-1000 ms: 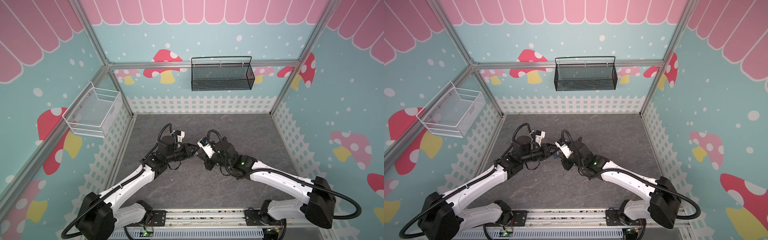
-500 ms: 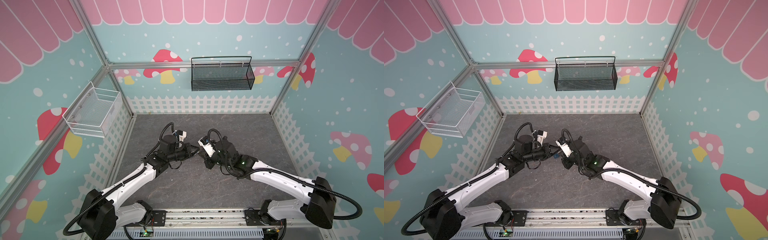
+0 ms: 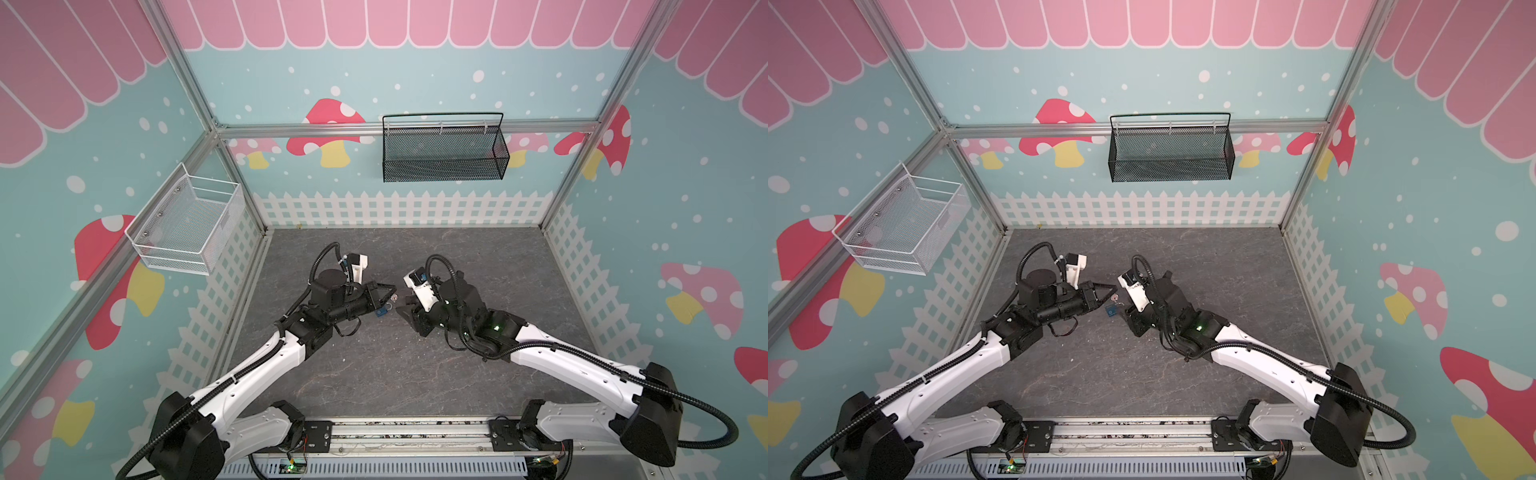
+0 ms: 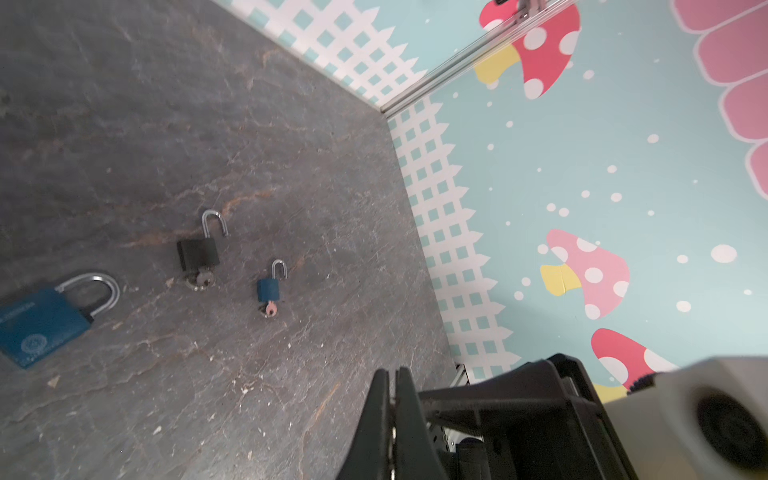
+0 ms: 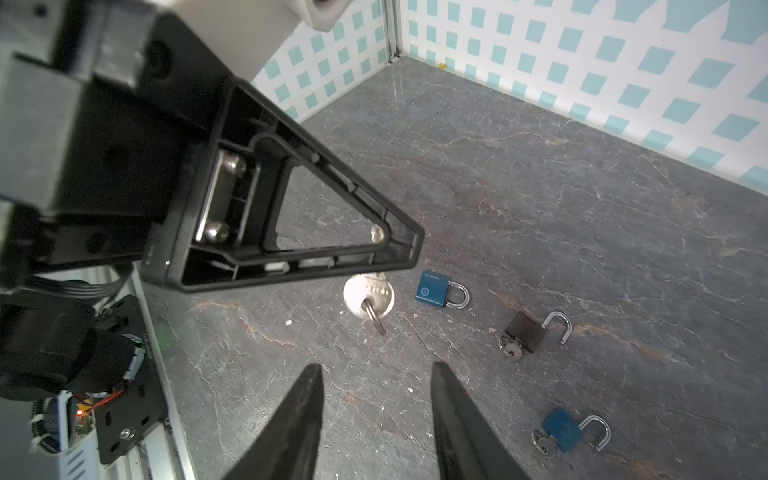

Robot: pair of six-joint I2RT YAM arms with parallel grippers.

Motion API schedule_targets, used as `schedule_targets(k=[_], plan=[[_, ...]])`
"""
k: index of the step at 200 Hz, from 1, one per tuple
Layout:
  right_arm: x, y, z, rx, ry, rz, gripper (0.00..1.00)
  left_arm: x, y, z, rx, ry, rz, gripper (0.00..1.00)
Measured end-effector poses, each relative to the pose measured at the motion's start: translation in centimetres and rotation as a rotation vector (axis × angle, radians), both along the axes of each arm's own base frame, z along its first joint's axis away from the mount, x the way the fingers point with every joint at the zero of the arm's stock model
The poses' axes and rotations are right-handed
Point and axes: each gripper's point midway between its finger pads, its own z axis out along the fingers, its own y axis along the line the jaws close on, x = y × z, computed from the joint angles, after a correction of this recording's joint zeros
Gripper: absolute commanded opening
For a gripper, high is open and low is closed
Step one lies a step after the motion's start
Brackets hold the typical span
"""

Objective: Unlock with the key

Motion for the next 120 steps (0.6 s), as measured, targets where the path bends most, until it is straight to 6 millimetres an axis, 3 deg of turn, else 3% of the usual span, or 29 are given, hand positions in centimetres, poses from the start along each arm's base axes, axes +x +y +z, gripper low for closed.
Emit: schedule_targets(k=[35, 66, 120], plan=[[0.4, -0.9, 4.3, 0.263, 0.089, 0.017, 0.52, -0.2, 0.3, 3.7, -0.034, -0.176, -0.001, 0.00], [1.1, -1.7, 4.9, 0.419, 0.205, 0.050, 0.54, -0.3, 0.3, 5.6, -0.062, -0.286, -0.009, 0.00], [-0.6, 0.0, 6.6, 0.596, 0.328, 0.196, 0.51, -0.7, -0.4, 8.4, -0.136, -0.414, -0.053, 0.00]])
